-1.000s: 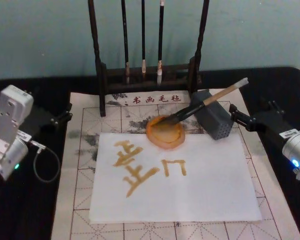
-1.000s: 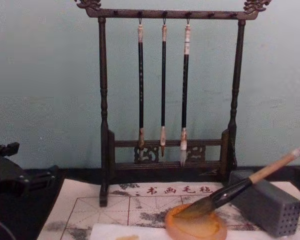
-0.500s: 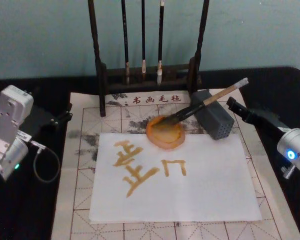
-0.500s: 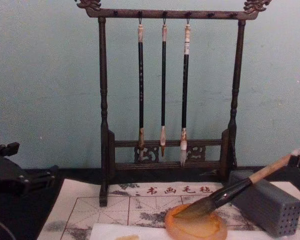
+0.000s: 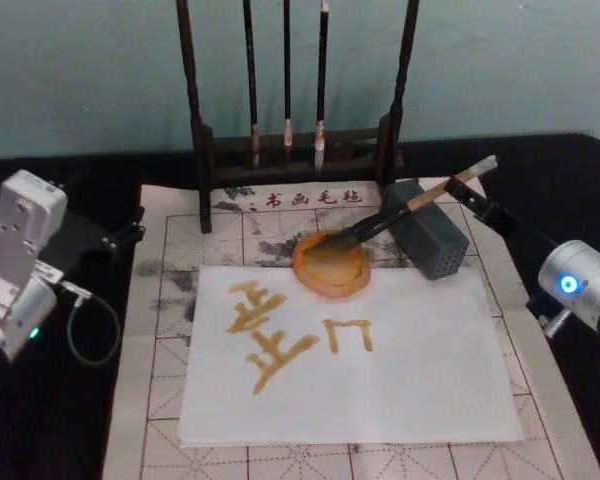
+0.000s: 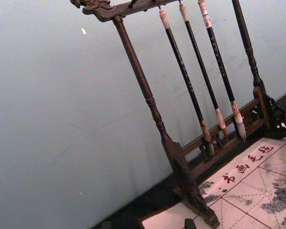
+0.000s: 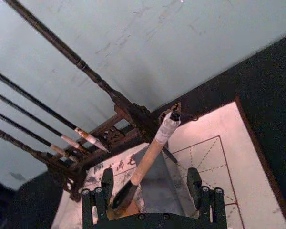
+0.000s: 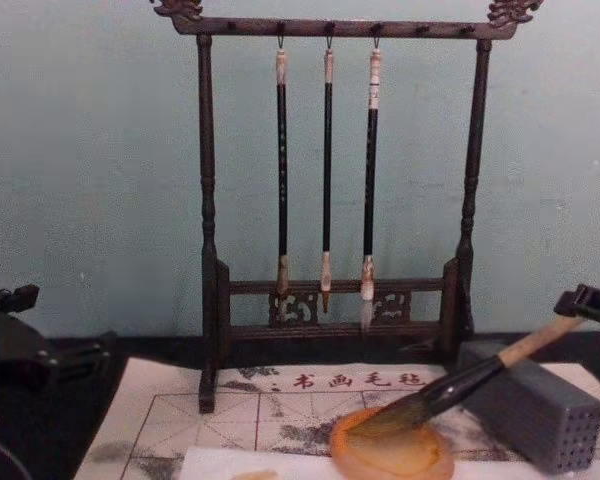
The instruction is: Pick up the brush from the inkstone, write on the paper, then place the brush back to its original position.
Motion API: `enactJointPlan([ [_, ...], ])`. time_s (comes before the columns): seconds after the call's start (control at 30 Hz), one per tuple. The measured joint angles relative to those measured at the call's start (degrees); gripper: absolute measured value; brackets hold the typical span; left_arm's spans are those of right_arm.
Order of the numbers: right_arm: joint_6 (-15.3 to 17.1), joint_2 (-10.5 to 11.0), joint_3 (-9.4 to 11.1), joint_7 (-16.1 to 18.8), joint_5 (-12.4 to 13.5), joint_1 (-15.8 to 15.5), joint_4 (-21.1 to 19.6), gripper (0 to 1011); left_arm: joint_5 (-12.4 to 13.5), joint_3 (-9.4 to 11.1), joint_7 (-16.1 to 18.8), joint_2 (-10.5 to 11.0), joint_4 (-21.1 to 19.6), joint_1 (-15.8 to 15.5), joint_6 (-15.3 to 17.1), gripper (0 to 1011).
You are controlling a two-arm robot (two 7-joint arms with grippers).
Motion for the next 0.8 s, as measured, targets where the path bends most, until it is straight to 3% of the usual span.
enactJointPlan([
  [0.2,0.0,-1.3,0.0,-0.4,2.5,2.3,2.9,1000,0.0,0.0,0.0,0.0,0.0,0.0,0.0,1001],
  [0.8,-0.8,-3.4,-2.3,-1.2,6.3,7.8,9.9,1000,0.0,0.0,0.0,0.0,0.0,0.0,0.0,1001],
])
